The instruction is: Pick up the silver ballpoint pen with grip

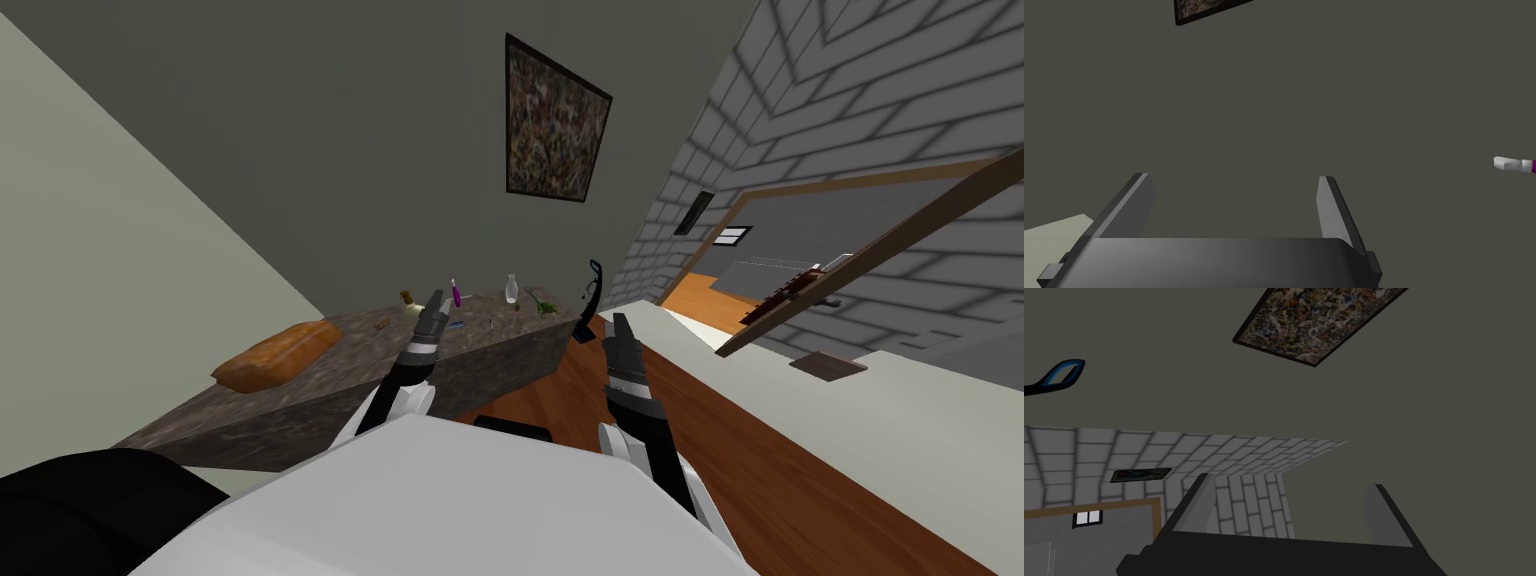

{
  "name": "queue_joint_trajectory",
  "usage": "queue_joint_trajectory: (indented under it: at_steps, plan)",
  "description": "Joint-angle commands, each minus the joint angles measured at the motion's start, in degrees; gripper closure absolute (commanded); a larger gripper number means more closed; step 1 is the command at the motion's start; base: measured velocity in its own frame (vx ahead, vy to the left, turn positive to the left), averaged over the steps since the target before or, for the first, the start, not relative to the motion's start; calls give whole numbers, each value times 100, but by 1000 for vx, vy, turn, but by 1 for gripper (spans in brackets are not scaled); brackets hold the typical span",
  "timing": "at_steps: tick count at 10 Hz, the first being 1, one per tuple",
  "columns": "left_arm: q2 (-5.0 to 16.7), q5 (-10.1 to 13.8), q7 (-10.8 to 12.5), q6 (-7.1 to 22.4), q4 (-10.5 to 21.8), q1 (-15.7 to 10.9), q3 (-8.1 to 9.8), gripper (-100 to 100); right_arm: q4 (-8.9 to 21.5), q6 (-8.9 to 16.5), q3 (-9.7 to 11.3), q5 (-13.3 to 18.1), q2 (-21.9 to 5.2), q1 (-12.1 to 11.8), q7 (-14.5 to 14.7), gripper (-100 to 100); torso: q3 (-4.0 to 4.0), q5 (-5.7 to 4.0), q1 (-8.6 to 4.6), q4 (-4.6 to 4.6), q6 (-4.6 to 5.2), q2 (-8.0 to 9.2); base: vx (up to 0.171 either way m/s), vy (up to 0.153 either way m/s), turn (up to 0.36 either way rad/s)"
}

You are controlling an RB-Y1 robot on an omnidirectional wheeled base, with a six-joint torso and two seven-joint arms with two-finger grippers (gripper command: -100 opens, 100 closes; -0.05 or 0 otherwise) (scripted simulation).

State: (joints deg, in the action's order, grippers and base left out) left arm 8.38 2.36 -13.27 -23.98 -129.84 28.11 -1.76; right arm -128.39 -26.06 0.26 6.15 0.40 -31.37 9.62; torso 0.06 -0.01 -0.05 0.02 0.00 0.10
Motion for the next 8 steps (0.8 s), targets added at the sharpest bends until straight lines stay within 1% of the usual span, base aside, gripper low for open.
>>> queue_joint_trajectory:
  at_steps: [1,2,3,4,5,6,7,8]
  plan:
    - [106,97,-95,286,-4,-33,24,-100,0,0,0,0,0,0,0,0,0,0,0,0,0,0,-30,-25,-19]
    - [106,97,-95,324,-4,-33,24,-100,0,0,0,0,0,0,0,0,1,0,-3,0,0,1,-26,-22,-8]
    - [202,191,-179,541,-10,-77,53,-100,0,0,0,0,0,0,0,0,0,-1,-2,0,0,0,-33,-20,-20]
    - [202,191,-179,621,-10,-77,53,-100,0,0,0,0,0,0,0,0,1,0,-2,0,0,2,-28,-15,-11]
    - [299,289,-266,825,-13,-125,82,-100,0,0,0,0,0,0,0,0,1,0,0,0,0,1,-27,-28,-25]
    - [299,289,-266,935,-13,-125,82,-100,0,0,0,0,0,0,0,0,0,-1,-4,0,0,1,-21,-24,-9]
    - [396,391,-355,1123,-13,-176,111,-100,0,0,0,0,0,0,0,0,-1,-1,-3,0,0,-1,-26,-30,-24]
    - [396,391,-355,1267,-13,-176,111,-100,0,0,0,0,0,0,0,0,0,-1,-5,0,1,-1,-22,-22,-16]
